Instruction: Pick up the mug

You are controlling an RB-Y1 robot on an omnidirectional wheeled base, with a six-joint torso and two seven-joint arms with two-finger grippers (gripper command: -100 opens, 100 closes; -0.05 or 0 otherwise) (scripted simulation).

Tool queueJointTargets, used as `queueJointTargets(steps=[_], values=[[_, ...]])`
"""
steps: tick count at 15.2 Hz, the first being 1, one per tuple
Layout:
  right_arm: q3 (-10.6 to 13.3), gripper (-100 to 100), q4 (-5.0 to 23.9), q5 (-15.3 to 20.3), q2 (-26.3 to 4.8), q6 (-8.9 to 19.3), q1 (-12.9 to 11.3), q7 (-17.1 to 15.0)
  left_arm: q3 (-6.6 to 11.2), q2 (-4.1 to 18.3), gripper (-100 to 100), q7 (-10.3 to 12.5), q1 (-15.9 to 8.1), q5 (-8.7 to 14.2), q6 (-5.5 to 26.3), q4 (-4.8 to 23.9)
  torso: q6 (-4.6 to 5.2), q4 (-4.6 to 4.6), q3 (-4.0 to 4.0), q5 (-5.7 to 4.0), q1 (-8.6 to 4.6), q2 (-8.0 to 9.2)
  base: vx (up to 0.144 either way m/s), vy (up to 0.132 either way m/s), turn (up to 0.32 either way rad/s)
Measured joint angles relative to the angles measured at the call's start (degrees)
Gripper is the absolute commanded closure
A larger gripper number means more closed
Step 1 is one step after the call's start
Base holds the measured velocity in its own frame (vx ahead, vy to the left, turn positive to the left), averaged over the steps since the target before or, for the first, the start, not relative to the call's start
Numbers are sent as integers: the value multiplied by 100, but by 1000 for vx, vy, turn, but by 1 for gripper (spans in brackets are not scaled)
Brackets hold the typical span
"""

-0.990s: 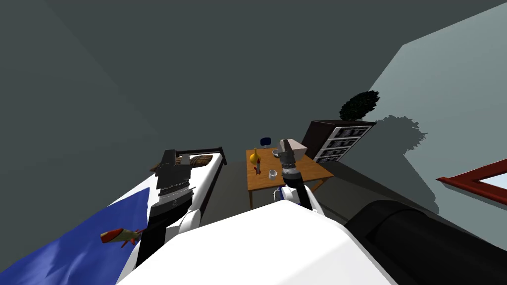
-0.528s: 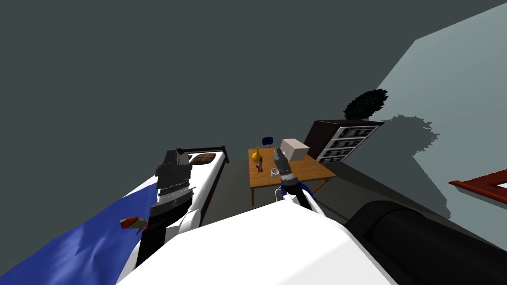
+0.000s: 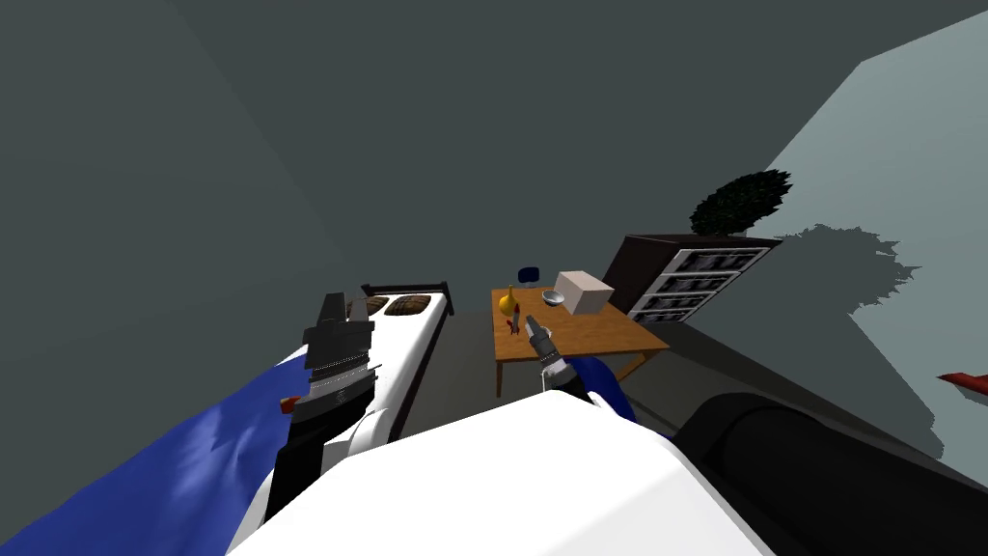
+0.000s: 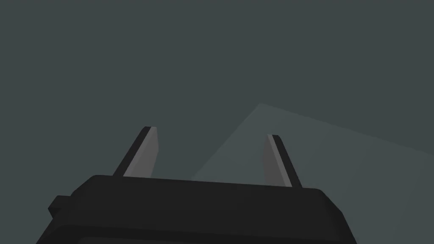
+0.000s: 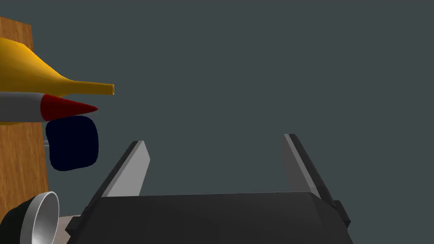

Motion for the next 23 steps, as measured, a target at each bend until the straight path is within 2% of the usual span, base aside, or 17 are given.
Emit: queueJointTargets(steps=[3, 9, 10, 13, 14, 17, 20, 23], values=[[203, -100, 209, -68, -254, 78, 236, 49, 0, 0, 0, 0, 0, 0, 0, 0, -1, -1, -5, 1, -1, -9, -3, 62, 109], [539, -100, 989, -286, -882, 143, 635, 101, 0, 0, 0, 0, 1, 0, 0, 0, 0, -4, -12, 1, 0, -22, 20, 71, 128], [610, -100, 1184, -327, -988, 161, 642, 113, 0, 0, 0, 0, 1, 0, 0, 0, -2, -5, -16, 1, 3, -29, 52, 76, 124], [790, -100, 1570, -427, -1307, 190, 888, 181, 0, 0, 0, 0, 1, 0, 0, 0, -1, -8, -23, 3, 6, -40, 78, 85, 141], [858, -100, 1765, -472, -1417, 210, 900, 194, 0, 0, 0, 0, 1, 0, 0, 0, -2, -9, -26, 2, 7, -46, 79, 85, 158], [1005, -100, 2035, -597, -1795, 396, 1097, 239, 0, 0, 0, 0, 1, 0, 0, 0, -1, -10, -27, 3, 4, -47, 73, 65, 123], [1111, -100, 2441, -689, -2108, 336, 1240, 274, 0, 0, 0, 0, 1, 0, 0, 0, -2, -9, -25, 1, -1, -44, 81, 70, 141], [1266, -100, 2811, -816, -2472, 451, 1401, 346, 0, 0, 0, 0, 1, 0, 0, 0, -1, -10, -26, 3, 4, -46, 94, 74, 145]])
